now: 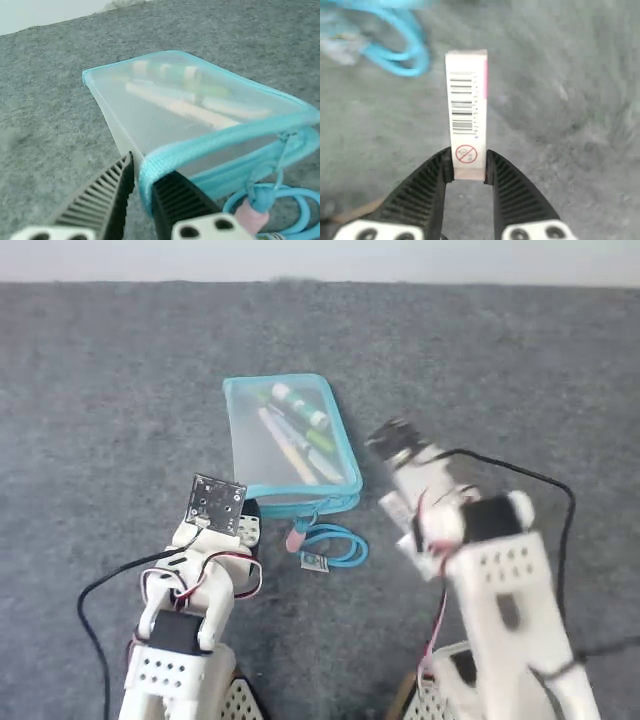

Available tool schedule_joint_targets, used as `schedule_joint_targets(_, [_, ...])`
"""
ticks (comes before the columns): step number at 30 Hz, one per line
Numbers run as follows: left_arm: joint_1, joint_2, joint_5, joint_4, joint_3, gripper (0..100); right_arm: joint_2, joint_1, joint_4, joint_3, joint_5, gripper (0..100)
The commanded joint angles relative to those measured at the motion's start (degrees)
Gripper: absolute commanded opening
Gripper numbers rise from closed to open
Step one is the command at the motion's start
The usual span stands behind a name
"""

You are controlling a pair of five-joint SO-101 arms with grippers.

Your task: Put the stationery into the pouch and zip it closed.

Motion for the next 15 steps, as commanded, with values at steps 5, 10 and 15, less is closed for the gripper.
schedule_joint_targets(5, [1.1,-0.4,1.1,-1.7,-1.4,1,-0.9,-18.5,5.3,-10.6,-0.6,0.8])
schedule_joint_targets(10, [1.0,-0.4,1.1,-1.7,-1.4,1,12.1,-19.1,5.1,-19.0,-3.3,0.8])
schedule_joint_targets(15, [1.0,-0.4,1.1,-1.7,-1.5,1,26.9,-19.1,7.4,-29.5,-6.2,0.8])
